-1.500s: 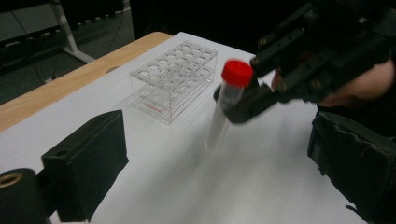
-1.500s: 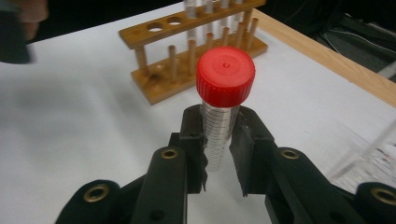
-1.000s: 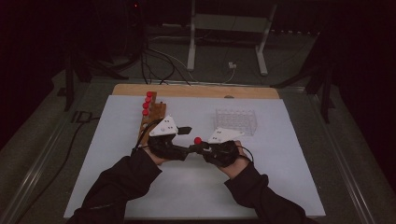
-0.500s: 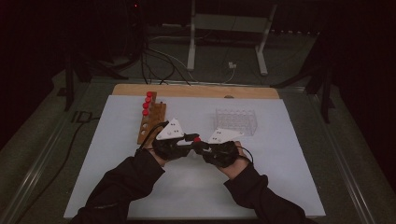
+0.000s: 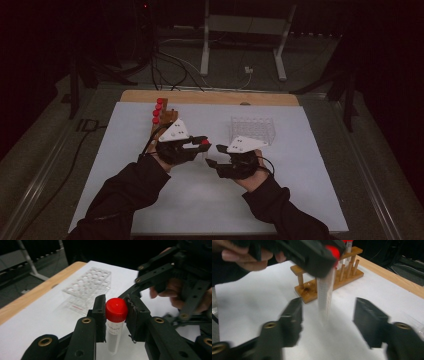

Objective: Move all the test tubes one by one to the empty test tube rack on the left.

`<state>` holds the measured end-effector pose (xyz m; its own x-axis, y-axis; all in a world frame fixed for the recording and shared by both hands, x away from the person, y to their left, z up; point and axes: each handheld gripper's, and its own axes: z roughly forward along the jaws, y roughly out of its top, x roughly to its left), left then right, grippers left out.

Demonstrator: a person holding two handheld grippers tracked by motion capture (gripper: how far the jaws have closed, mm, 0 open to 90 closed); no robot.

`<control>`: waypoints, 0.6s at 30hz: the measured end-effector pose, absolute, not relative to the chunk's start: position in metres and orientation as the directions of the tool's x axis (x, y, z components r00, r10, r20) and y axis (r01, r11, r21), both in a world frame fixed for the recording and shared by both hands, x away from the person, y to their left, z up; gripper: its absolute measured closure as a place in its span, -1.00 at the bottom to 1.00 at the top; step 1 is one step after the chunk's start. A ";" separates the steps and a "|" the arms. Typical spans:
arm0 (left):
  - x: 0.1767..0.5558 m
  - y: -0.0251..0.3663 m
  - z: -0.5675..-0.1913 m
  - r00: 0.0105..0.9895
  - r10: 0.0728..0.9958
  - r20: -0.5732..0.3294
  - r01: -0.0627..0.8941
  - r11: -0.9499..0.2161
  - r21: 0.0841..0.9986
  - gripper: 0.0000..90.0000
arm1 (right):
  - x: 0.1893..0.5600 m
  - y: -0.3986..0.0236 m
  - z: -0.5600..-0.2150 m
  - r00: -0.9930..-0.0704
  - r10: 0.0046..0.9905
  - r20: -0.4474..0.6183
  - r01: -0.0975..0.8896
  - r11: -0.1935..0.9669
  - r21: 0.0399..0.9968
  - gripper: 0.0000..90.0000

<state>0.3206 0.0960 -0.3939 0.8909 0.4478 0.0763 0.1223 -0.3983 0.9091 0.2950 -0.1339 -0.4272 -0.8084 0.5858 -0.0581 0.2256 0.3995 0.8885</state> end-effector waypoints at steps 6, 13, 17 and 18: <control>0.324 0.116 -0.380 0.869 0.489 0.076 0.133 -0.379 0.916 0.59 | 0.295 -0.140 -0.426 -0.790 0.613 -0.026 0.249 0.360 0.899 -0.72; 0.326 0.141 -0.366 0.831 0.550 0.083 0.135 -0.344 0.929 0.59 | 0.297 -0.150 -0.427 -0.806 0.592 -0.006 0.252 0.352 0.902 -0.99; 0.328 0.154 -0.359 0.810 0.580 0.087 0.142 -0.337 0.931 0.59 | 0.296 -0.154 -0.428 -0.810 0.586 0.003 0.246 0.336 0.909 -0.99; 0.328 0.158 -0.358 0.802 0.589 0.093 0.139 -0.337 0.931 0.59 | 0.295 -0.154 -0.428 -0.813 0.582 -0.001 0.242 0.339 0.909 -1.00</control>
